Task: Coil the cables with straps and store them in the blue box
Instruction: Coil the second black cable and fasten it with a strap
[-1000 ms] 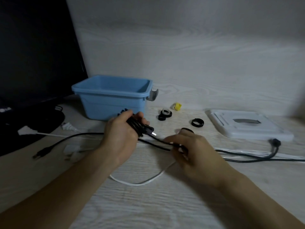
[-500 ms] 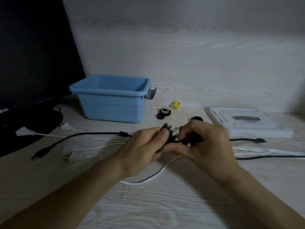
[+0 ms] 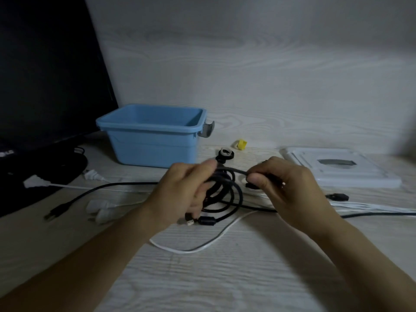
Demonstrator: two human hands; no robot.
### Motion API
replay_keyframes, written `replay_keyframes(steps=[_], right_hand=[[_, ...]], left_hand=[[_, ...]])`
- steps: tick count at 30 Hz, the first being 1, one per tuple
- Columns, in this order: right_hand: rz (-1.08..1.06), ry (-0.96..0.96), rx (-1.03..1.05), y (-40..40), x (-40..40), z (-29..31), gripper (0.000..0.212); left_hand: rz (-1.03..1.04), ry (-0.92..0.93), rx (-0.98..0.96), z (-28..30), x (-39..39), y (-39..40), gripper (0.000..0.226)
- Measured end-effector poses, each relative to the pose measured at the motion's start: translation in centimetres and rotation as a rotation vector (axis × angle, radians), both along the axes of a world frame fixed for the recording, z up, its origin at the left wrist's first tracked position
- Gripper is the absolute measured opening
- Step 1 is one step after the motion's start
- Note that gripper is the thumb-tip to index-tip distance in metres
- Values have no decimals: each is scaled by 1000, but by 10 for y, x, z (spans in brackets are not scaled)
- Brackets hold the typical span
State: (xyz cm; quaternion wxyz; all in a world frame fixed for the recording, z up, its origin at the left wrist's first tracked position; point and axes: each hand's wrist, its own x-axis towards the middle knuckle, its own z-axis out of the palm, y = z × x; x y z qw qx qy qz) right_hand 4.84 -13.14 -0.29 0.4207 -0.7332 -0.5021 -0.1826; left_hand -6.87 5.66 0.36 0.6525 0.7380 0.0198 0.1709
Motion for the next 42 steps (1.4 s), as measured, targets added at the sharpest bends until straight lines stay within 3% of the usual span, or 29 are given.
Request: replay_keyframes(steps=[4,7,12,15,18,22,24,28,31,33,36,42], right_hand=[[-94,94,31,-8,4,0,15],[-140,98,57,-10,6,0,6],[-107,-39,-52,-4,4,-3,12],[-36,-122,-173,1,2,-9,23],[-1,-192,-257,9,-9,-13,39],[20,-364,-335,17,-20,-15,50],[64,-363,-342,17,-25,-13,40],[102,-275,-255,21,-38,-13,19],[66,-296,-172,21,-40,-12,11],[25,-311,-99,19,-38,-9,13],[30,-289,-11,16,-35,-6,19],[136,-220,-3,14,-31,-4,29]], left_hand=[[20,-13,-472,8,3,5,54],[83,-48,-708,10,6,10,52],[93,-115,-943,12,7,14,51],[52,-183,-987,12,8,11,29],[59,-205,-844,10,12,5,21],[147,-292,-514,2,15,-2,18],[186,-322,-377,-1,16,-3,18],[219,-330,-286,-8,17,-2,17],[229,-322,-30,-14,16,0,23],[169,-282,99,-19,16,-1,18],[62,-166,145,-25,14,-4,30],[-129,-33,277,-18,1,-11,31]])
